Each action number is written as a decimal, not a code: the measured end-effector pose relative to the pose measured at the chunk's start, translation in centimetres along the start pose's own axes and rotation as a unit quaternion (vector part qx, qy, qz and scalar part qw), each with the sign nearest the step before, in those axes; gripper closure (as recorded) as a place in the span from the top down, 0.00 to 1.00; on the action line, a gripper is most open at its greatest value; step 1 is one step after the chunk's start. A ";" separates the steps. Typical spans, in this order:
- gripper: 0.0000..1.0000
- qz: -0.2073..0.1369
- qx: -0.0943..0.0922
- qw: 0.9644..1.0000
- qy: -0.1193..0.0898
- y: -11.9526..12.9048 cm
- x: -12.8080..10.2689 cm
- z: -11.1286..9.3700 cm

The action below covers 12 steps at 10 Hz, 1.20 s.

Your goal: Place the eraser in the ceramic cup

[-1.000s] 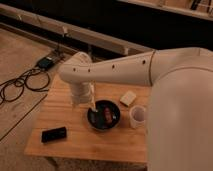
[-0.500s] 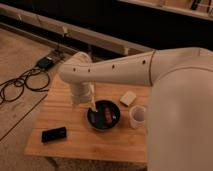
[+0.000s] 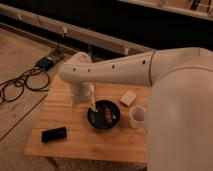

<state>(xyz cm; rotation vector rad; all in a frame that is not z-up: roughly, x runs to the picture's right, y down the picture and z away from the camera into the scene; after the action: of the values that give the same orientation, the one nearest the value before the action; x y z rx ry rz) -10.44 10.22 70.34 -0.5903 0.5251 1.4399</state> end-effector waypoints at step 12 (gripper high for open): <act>0.65 -0.305 0.040 0.951 0.030 7.4 1.0 4.3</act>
<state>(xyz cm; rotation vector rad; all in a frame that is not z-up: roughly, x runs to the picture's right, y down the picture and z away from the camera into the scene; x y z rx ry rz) -17.86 14.09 72.52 -0.6609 0.3964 0.8123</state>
